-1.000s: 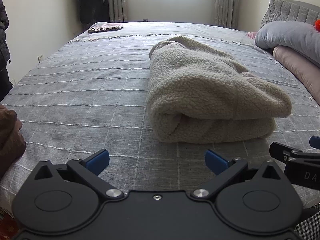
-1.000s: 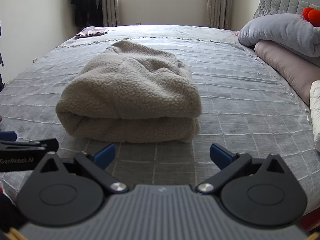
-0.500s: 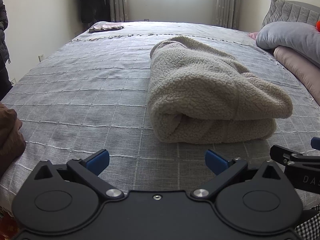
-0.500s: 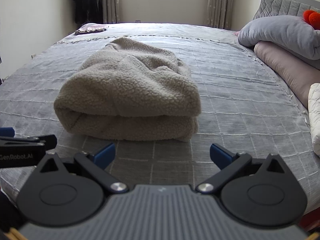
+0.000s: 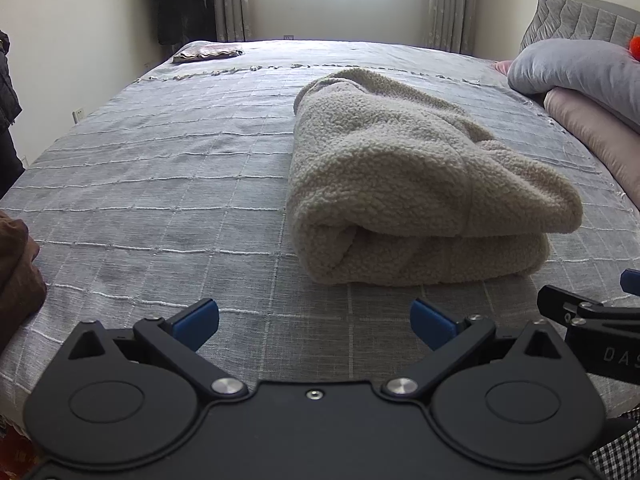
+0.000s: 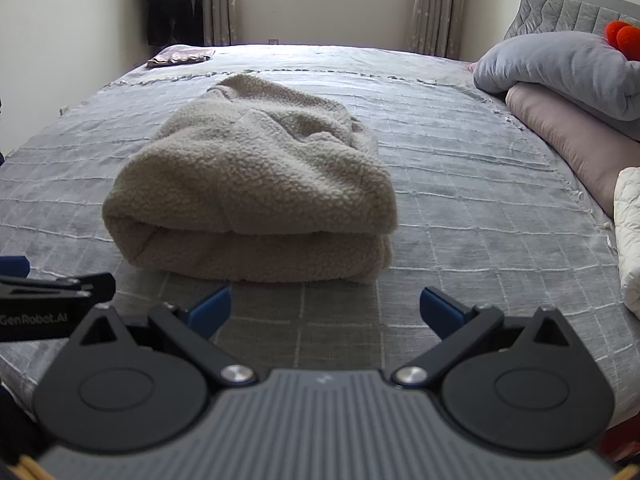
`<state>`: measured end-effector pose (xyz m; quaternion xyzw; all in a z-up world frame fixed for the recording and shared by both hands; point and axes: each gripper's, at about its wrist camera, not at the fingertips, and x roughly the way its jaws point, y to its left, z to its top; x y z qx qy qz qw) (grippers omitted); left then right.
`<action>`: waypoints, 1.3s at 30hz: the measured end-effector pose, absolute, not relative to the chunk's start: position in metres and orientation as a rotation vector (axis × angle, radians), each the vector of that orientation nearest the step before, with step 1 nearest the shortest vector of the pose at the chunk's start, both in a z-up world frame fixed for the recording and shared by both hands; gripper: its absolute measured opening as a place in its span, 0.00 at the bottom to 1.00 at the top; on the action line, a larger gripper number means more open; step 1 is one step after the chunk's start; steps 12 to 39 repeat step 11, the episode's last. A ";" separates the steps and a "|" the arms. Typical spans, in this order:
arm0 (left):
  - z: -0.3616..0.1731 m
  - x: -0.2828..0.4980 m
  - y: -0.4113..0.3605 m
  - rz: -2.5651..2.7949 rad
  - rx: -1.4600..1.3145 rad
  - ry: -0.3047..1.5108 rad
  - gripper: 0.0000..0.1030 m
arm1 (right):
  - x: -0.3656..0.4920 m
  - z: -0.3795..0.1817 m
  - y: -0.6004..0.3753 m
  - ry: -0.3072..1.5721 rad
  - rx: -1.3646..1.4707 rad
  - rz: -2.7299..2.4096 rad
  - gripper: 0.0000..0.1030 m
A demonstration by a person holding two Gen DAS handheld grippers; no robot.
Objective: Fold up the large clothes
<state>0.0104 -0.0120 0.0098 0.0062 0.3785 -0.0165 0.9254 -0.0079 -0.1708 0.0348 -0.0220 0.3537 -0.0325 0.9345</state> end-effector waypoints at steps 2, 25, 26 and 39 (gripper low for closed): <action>0.009 0.010 -0.012 -0.036 0.012 0.780 1.00 | -0.007 0.034 -0.170 0.724 -0.047 -0.065 1.00; 0.004 0.015 -0.010 -0.041 0.003 0.801 1.00 | -0.001 0.028 -0.168 0.734 -0.051 -0.064 1.00; 0.004 0.015 -0.010 -0.041 0.003 0.801 1.00 | -0.001 0.028 -0.168 0.734 -0.051 -0.064 1.00; 0.004 0.015 -0.010 -0.041 0.003 0.801 1.00 | -0.001 0.028 -0.168 0.734 -0.051 -0.064 1.00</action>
